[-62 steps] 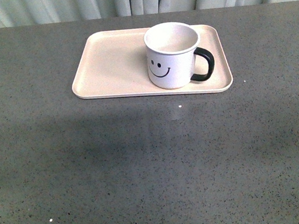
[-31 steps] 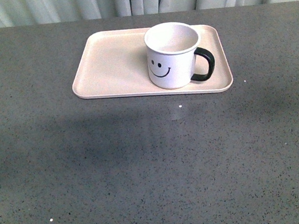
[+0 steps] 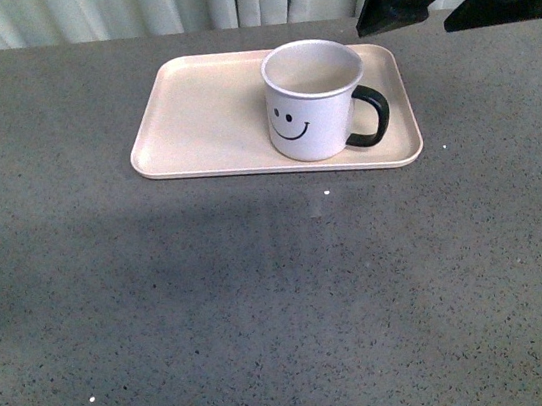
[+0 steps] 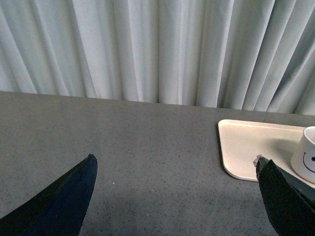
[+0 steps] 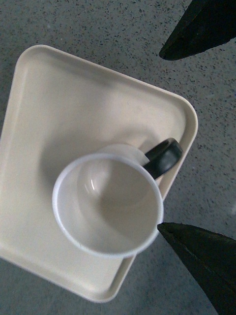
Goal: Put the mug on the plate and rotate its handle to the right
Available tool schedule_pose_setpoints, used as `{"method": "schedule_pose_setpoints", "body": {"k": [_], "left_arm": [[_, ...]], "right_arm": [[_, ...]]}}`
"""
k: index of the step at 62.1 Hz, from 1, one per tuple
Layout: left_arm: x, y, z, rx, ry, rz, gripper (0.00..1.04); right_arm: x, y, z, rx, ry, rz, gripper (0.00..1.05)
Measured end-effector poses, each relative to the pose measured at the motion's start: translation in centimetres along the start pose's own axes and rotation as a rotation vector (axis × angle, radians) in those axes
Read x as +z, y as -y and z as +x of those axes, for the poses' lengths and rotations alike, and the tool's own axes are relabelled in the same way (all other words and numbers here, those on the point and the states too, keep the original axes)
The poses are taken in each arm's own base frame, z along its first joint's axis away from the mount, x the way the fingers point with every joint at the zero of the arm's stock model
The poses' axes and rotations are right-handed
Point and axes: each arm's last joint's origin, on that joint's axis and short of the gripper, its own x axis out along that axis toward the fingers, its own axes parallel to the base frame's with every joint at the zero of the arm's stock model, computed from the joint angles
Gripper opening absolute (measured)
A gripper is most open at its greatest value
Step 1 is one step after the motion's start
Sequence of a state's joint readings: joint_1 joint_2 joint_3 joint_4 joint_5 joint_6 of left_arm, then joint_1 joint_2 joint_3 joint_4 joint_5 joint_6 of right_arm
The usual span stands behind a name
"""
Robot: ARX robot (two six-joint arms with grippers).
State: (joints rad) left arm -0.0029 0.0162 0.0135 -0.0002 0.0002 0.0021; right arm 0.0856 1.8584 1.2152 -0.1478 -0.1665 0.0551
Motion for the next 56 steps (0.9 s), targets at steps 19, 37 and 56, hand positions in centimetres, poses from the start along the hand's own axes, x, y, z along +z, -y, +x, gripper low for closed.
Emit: {"method": "schedule_pose_setpoints", "body": {"k": [19, 37, 56], "left_arm": [[0.0, 0.0, 0.0, 0.000, 0.000, 0.000, 0.95], [0.0, 0.0, 0.0, 0.000, 0.000, 0.000, 0.95], [0.0, 0.0, 0.0, 0.000, 0.000, 0.000, 0.95]], "right_arm": [[0.8, 0.0, 4.0, -0.027, -0.101, 0.029, 0.95], [1.5, -1.5, 5.9, -0.010, -0.139, 0.034, 0.95], [1.7, -3.0, 7.5, 0.004, -0.197, 0.039, 0.59]]}}
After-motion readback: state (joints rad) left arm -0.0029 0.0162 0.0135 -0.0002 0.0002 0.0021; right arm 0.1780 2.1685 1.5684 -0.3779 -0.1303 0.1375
